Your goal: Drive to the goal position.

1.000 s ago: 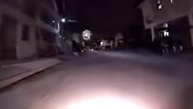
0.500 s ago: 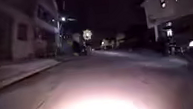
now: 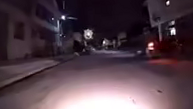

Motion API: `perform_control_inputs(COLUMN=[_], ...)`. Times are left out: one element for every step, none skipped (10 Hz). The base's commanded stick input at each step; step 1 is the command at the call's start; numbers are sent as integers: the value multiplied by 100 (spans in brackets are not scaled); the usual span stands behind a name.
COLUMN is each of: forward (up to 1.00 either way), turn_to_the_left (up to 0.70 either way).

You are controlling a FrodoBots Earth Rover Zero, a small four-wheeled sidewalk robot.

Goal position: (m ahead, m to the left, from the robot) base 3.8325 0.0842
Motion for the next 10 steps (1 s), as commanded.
perform_control_inputs(forward=[85, 85, 85, 85, 85, 85, 85, 85, 85, 85], turn_to_the_left=[0, 0, -10, -19, -29, -19, 0, 0, -4, -23])
